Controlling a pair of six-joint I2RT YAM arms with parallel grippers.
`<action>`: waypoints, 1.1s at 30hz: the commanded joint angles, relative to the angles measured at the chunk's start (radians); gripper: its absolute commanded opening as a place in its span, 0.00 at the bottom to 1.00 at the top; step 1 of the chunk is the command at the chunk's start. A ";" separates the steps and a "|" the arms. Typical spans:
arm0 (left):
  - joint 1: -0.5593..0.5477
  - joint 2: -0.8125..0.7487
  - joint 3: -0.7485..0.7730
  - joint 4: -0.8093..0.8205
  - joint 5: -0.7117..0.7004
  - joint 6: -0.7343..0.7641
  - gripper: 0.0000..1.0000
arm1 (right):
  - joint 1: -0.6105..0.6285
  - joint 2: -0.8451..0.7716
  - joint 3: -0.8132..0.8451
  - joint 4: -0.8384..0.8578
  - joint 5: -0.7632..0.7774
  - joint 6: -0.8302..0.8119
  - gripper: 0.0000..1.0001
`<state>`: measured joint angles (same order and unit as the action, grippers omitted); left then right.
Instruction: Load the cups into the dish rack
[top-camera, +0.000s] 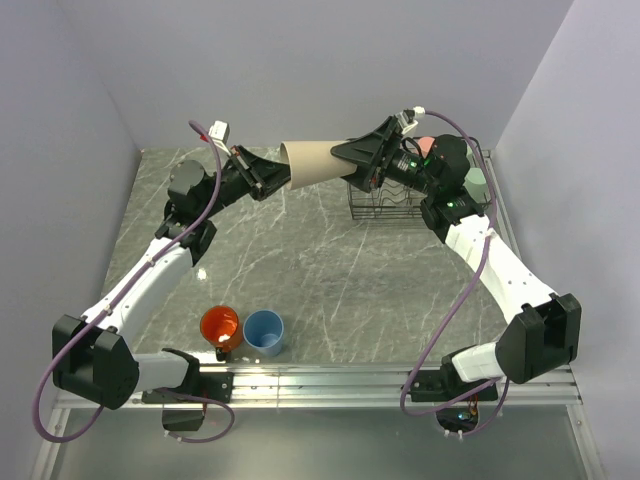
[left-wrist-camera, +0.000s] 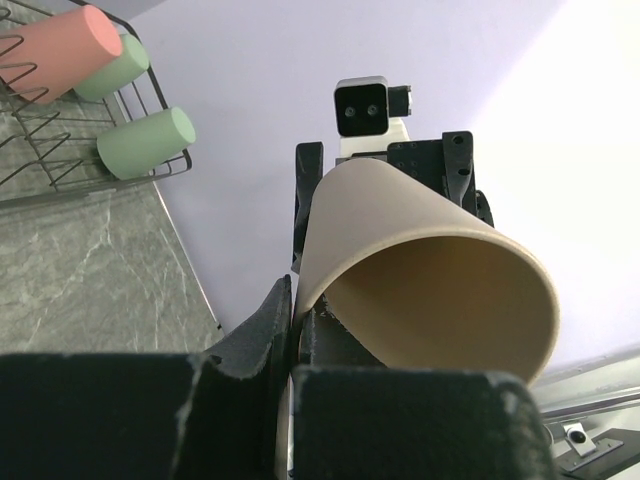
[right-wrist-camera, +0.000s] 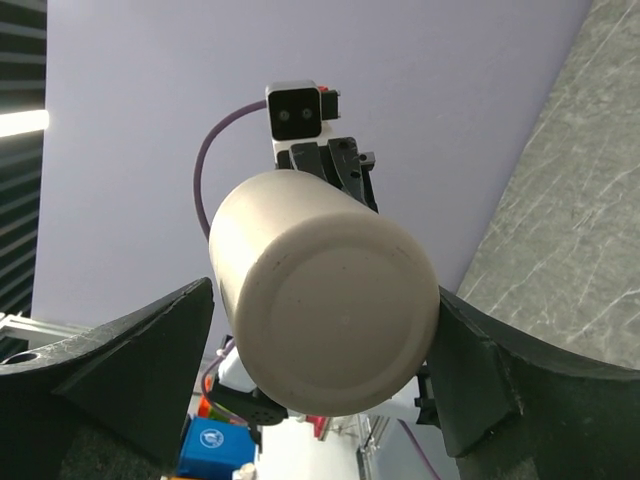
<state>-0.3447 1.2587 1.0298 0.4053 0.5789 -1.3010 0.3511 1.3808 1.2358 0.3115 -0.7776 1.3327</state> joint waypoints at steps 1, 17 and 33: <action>-0.007 -0.015 0.013 0.052 0.004 0.017 0.00 | 0.008 -0.025 -0.007 0.061 0.029 0.017 0.89; -0.010 -0.012 0.018 -0.014 0.003 0.051 0.00 | 0.006 0.000 0.011 0.155 0.020 0.099 0.28; 0.000 -0.113 0.040 -0.603 -0.206 0.368 0.71 | -0.250 -0.060 0.174 -0.307 0.006 -0.244 0.00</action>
<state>-0.3519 1.2179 1.0668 -0.0341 0.4603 -1.0405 0.1692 1.3773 1.2945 0.1421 -0.7898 1.2453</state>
